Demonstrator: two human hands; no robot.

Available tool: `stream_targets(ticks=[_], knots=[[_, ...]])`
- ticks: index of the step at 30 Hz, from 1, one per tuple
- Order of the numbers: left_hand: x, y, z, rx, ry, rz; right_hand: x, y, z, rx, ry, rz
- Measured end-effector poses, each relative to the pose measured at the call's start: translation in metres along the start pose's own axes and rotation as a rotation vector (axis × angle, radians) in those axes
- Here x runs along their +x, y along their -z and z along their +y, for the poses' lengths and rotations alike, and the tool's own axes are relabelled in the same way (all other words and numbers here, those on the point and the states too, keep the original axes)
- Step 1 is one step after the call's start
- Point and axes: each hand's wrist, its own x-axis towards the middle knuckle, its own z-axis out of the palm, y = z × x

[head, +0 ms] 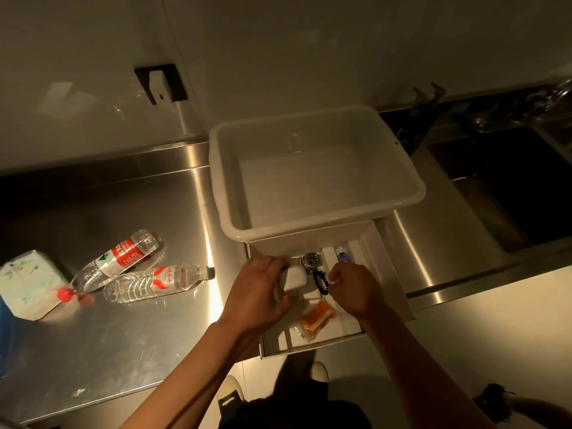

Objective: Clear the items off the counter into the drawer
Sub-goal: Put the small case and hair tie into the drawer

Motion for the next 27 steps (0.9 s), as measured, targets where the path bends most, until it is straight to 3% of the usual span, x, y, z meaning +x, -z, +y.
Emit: stream_targets(ticks=[10,18,27], knots=[[0.0,-0.043,0.035,-0.024,-0.013,-0.189,-0.01,0.008,0.014,0.008,-0.039,-0.063],[0.002,-0.073,0.039,-0.138,-0.038,-0.459,-0.016,0.012,0.024,-0.018,-0.057,-0.125],[0.006,-0.081,0.032,-0.12,-0.013,-0.572,-0.015,0.012,0.025,0.011,-0.081,-0.152]])
